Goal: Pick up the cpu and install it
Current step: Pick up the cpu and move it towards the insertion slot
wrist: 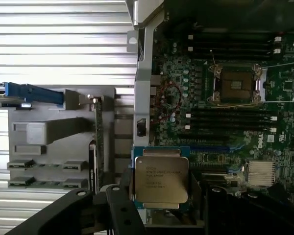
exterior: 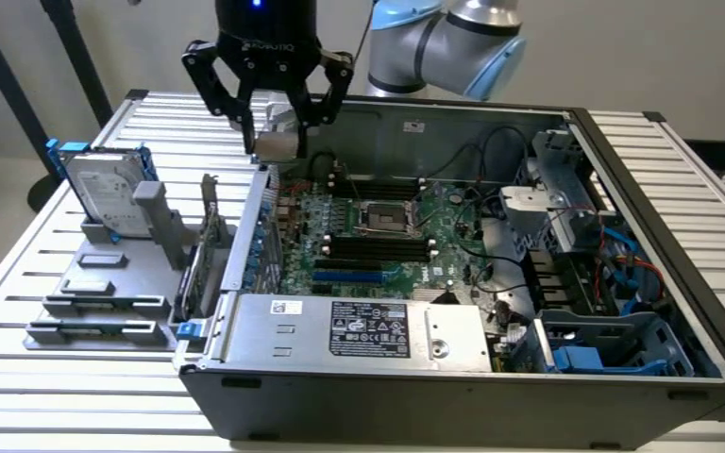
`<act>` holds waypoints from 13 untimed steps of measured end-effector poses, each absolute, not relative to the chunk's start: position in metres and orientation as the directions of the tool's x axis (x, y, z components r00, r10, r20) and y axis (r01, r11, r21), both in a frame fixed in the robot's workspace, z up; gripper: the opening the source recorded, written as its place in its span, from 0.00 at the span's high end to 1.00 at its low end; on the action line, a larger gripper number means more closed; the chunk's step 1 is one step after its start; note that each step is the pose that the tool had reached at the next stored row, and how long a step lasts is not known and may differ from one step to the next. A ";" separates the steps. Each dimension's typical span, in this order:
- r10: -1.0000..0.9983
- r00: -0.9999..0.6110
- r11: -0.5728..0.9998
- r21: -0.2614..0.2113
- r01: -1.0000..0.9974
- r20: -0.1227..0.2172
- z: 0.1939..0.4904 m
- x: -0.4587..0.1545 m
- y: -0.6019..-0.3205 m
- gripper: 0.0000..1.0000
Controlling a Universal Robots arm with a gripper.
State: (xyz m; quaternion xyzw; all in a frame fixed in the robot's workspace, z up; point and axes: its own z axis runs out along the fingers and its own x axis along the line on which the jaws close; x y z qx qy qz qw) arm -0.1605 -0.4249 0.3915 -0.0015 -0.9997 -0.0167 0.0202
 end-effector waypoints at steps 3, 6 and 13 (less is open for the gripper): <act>0.002 -0.999 0.999 0.033 0.004 0.040 0.387 -0.147 -0.421 0.45; 0.002 -0.999 0.999 0.034 0.004 0.040 0.382 -0.134 -0.416 0.45; 0.002 -0.999 0.999 0.034 0.004 0.040 0.369 -0.105 -0.402 0.45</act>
